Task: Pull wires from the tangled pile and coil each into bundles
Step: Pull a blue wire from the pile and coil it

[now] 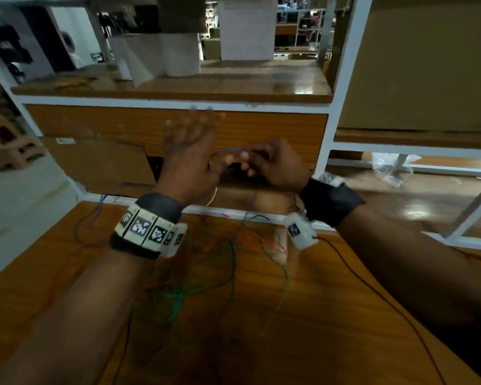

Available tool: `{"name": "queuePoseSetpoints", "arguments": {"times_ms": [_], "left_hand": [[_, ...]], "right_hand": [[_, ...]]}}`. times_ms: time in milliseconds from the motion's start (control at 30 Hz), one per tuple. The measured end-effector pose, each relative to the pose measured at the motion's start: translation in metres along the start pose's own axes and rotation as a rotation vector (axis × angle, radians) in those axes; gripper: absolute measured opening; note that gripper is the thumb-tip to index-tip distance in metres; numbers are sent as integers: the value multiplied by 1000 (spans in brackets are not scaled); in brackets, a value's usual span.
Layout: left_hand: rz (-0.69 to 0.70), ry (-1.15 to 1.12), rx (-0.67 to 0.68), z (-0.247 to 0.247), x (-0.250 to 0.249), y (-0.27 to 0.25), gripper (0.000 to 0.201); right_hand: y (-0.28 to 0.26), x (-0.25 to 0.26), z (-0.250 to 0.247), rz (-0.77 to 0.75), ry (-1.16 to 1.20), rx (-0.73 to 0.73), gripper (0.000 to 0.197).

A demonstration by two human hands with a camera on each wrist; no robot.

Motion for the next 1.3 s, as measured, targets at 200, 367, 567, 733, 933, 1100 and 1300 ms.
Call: {"name": "queuePoseSetpoints", "arguments": {"times_ms": [200,367,567,733,933,1100,1300], "left_hand": [[-86,-424,-95,-1,5,43,32],[-254,-605,-306,-30,35,63,30],[-511,-388,-298,-32,112,49,36],[-295,-14,-69,-40,54,32,86],[-135,-388,77,-12,-34,23,48],[-517,-866,-210,-5,14,28,21],[-1051,-833,-294,14,110,20,33]], "right_hand": [[40,28,-18,3,145,-101,21],[-7,-34,29,210,178,217,28],[-24,-67,13,181,58,172,26],[14,-28,-20,109,135,-54,22],[27,17,-24,-124,-72,-91,23],[8,2,-15,122,289,91,23],[-48,-68,43,241,78,360,33]]}}
Point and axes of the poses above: each hand's wrist, its own y-axis towards the middle knuckle, its own z-axis out of the palm, x = y × z, the point moved 5 cm from there along y, towards the middle knuckle, and after that the axes turned 7 degrees about -x, right-handed, at the moved point
